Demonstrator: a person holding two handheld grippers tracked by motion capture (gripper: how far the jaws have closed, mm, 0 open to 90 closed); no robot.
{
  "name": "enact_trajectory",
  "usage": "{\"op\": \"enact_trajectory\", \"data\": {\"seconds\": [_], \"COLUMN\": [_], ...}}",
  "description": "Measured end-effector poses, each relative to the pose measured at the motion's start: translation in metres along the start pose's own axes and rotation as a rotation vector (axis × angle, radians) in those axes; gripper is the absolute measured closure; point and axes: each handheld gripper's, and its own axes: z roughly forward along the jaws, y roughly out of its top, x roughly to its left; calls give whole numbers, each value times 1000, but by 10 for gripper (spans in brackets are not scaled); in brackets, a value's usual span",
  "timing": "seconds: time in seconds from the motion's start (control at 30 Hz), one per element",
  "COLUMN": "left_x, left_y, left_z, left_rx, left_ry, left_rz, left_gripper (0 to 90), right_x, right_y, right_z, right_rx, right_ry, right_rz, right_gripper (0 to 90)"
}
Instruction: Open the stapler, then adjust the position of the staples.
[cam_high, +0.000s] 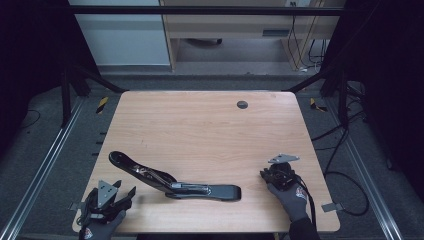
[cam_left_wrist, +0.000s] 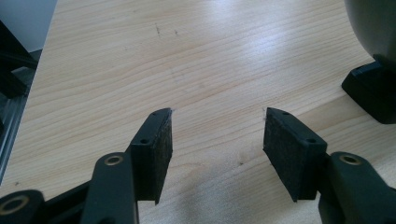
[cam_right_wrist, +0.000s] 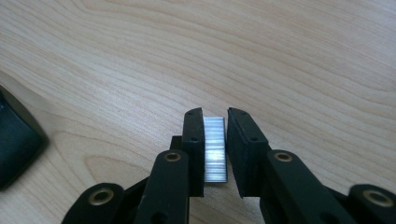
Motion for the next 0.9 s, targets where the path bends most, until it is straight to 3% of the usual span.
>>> {"op": "enact_trajectory", "data": {"seconds": [0.37,0.5,0.9], "left_x": [1,0,0], "left_y": [0,0,0], "left_z": [2,2,3], "left_rx": [3,7,13], "left_ry": [-11,-12,-15], "left_rz": [-3,-1,-3], "left_gripper": [413,412,407], "right_x": [-5,-6,-7], "right_y": [15,21,33], "right_z": [-24,-26,-22], "right_rx": [13,38,96], "right_ry": [1,-4,9], "right_rz": [34,9,5], "right_gripper": [740,729,715]}}
